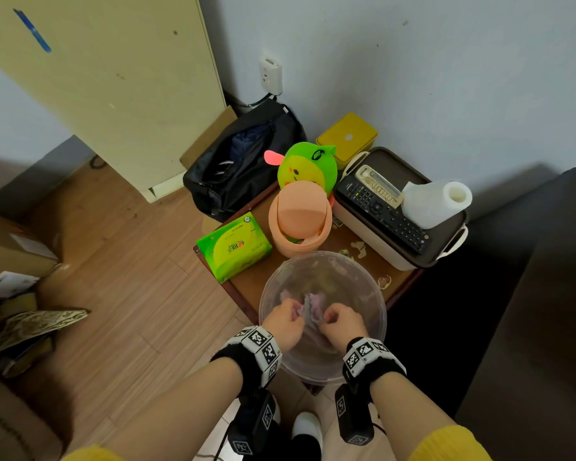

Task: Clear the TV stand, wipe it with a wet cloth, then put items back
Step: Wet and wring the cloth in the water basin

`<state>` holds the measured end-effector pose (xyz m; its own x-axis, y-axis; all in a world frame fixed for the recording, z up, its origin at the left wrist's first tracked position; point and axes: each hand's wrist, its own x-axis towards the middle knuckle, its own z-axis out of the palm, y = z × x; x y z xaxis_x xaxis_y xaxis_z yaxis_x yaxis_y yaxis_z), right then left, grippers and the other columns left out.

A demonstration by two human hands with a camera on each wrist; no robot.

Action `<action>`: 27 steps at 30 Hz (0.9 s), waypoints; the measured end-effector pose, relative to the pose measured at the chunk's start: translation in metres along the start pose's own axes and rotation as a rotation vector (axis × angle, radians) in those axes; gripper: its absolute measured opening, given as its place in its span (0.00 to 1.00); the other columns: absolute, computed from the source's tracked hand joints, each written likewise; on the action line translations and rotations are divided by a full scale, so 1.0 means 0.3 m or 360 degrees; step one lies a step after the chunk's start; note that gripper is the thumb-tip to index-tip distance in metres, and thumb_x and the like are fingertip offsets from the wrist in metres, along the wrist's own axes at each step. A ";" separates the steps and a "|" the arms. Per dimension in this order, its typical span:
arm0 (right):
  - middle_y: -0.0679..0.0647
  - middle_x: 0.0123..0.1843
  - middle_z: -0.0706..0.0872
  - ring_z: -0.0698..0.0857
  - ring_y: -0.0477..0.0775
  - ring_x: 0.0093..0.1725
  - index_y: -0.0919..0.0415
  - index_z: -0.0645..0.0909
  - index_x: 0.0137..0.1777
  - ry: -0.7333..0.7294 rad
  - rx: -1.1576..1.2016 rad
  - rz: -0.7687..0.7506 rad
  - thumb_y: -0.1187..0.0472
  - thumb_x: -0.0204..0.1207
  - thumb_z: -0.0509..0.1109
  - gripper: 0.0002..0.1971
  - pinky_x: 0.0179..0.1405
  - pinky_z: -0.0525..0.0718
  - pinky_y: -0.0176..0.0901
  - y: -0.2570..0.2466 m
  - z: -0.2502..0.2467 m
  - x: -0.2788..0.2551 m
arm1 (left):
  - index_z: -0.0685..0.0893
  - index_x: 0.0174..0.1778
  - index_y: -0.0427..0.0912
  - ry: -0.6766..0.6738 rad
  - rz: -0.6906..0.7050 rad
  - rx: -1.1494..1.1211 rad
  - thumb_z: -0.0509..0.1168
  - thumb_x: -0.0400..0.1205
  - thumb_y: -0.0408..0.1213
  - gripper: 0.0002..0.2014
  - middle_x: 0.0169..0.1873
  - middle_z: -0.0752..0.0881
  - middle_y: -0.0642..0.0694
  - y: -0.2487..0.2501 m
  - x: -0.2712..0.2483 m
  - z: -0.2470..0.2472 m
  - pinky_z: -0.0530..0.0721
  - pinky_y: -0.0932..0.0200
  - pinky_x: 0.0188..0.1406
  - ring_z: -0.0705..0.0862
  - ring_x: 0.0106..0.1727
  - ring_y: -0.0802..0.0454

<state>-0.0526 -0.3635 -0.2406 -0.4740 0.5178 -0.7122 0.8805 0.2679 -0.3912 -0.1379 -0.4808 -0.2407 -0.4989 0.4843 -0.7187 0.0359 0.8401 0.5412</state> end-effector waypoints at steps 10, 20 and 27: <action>0.62 0.48 0.85 0.84 0.64 0.47 0.59 0.82 0.41 -0.0030 -0.0300 0.0099 0.58 0.78 0.64 0.08 0.47 0.82 0.47 -0.005 -0.070 -0.108 | 0.73 0.68 0.41 0.0014 0.0000 0.0096 0.58 0.85 0.40 0.16 0.60 0.82 0.39 0.059 -0.075 -0.050 0.80 0.55 0.53 0.83 0.57 0.44; 0.51 0.39 0.81 0.79 0.54 0.42 0.55 0.76 0.40 0.0109 0.0186 -0.0576 0.56 0.83 0.60 0.11 0.42 0.73 0.43 -0.035 -0.185 -0.254 | 0.66 0.77 0.48 -0.0141 0.0417 0.0659 0.73 0.70 0.52 0.40 0.72 0.73 0.45 0.171 -0.161 -0.091 0.71 0.50 0.73 0.72 0.73 0.44; 0.50 0.34 0.75 0.73 0.41 0.29 0.65 0.71 0.38 0.0069 0.0550 -0.0842 0.60 0.85 0.57 0.14 0.32 0.73 0.37 -0.118 -0.225 -0.361 | 0.76 0.65 0.50 -0.0024 0.0599 0.0557 0.77 0.64 0.50 0.33 0.57 0.83 0.50 0.197 -0.174 -0.063 0.77 0.52 0.63 0.80 0.61 0.48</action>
<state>-0.0315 -0.3742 -0.1102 -0.8368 0.4215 -0.3496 0.4691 0.2223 -0.8547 -0.1260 -0.4612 -0.1629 -0.3832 0.7703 -0.5097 0.4994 0.6370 0.5872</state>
